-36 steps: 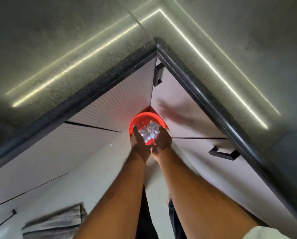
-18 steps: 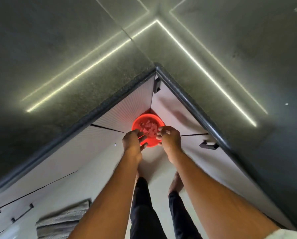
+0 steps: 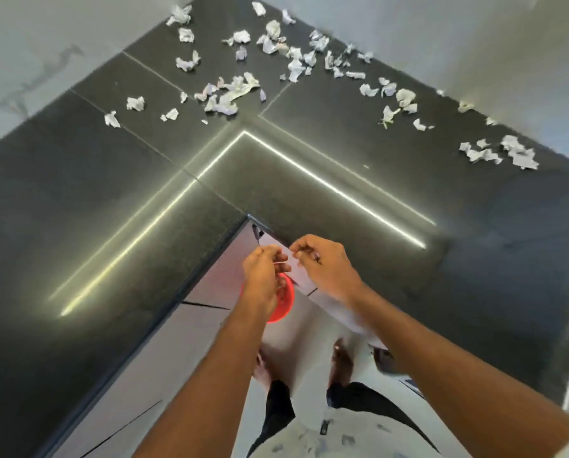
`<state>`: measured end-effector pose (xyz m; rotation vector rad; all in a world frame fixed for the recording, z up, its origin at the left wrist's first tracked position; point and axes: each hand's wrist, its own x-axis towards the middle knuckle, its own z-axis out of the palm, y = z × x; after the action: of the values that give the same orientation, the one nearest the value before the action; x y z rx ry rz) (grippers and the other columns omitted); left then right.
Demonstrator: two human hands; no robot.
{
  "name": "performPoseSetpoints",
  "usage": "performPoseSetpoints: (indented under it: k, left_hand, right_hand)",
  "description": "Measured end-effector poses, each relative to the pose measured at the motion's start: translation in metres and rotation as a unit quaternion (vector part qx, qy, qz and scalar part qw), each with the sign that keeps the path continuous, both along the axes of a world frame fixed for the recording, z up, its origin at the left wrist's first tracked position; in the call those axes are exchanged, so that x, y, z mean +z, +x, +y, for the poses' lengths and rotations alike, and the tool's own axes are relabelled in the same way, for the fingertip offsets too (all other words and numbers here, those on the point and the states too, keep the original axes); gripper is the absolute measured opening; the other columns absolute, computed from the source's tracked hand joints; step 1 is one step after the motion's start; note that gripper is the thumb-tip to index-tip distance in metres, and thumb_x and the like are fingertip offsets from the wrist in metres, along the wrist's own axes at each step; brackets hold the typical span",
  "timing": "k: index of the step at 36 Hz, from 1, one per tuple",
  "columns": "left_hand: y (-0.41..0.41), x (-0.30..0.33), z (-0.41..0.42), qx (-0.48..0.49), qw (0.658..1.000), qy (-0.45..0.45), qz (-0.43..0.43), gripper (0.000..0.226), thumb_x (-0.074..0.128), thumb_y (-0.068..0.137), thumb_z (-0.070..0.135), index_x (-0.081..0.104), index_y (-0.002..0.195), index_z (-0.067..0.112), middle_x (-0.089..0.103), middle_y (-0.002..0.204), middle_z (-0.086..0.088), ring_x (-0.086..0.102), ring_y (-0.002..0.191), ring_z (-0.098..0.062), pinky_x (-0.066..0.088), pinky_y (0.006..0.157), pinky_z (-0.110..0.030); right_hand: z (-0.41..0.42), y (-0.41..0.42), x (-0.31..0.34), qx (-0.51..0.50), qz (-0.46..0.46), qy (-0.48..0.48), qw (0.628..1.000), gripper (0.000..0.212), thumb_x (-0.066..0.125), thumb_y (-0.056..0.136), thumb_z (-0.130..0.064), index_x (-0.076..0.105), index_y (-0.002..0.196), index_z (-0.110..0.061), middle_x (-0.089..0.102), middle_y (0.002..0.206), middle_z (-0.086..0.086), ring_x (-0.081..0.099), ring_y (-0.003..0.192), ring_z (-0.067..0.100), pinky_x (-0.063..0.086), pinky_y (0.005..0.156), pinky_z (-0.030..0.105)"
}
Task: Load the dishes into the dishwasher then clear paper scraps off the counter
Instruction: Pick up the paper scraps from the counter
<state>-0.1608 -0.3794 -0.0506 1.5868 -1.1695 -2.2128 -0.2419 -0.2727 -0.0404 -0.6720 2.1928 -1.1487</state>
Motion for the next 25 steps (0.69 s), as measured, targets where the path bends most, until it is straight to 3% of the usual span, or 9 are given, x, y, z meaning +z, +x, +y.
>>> performPoseSetpoints:
  k: [6,11,18,25]
  left_hand:
    - [-0.059,0.042,0.006,-0.096,0.993,-0.031,0.056,0.011,0.054,0.1,0.013,0.058,0.089,0.011,0.059,0.069,-0.003,0.052,0.048,-0.013,0.031,0.042,-0.023]
    - [-0.105,0.064,0.021,-0.141,0.986,-0.046,0.072,0.009,0.054,0.1,0.014,0.059,0.093,0.01,0.06,0.071,-0.005,0.054,0.051,-0.015,0.033,0.047,-0.027]
    - [-0.174,0.075,0.066,-0.173,0.98,-0.043,0.084,0.009,0.056,0.097,0.017,0.062,0.092,0.014,0.064,0.075,-0.003,0.057,0.059,-0.014,0.039,0.049,-0.028]
    - [-0.244,0.074,0.11,-0.235,0.967,-0.041,0.087,0.009,0.056,0.1,0.021,0.061,0.097,0.015,0.065,0.078,-0.001,0.059,0.058,-0.012,0.043,0.051,-0.027]
  right_hand:
    - [0.032,-0.041,0.036,-0.066,0.015,-0.05,0.996,0.02,0.059,0.095,-0.004,0.07,0.095,-0.021,0.071,0.085,-0.001,0.066,0.071,0.007,0.048,0.066,0.011]
    - [0.06,-0.082,0.047,-0.123,0.009,-0.066,0.99,0.031,0.06,0.096,-0.005,0.066,0.088,-0.034,0.07,0.087,-0.001,0.067,0.073,0.009,0.052,0.066,0.019]
    - [0.098,-0.149,0.056,-0.14,0.05,-0.02,0.989,0.016,0.061,0.096,-0.008,0.07,0.099,-0.019,0.069,0.086,-0.005,0.066,0.067,0.002,0.05,0.06,0.014]
    - [0.142,-0.22,0.053,-0.131,0.128,0.048,0.982,0.018,0.063,0.092,-0.013,0.07,0.106,-0.023,0.066,0.103,-0.009,0.063,0.085,0.005,0.054,0.08,0.024]
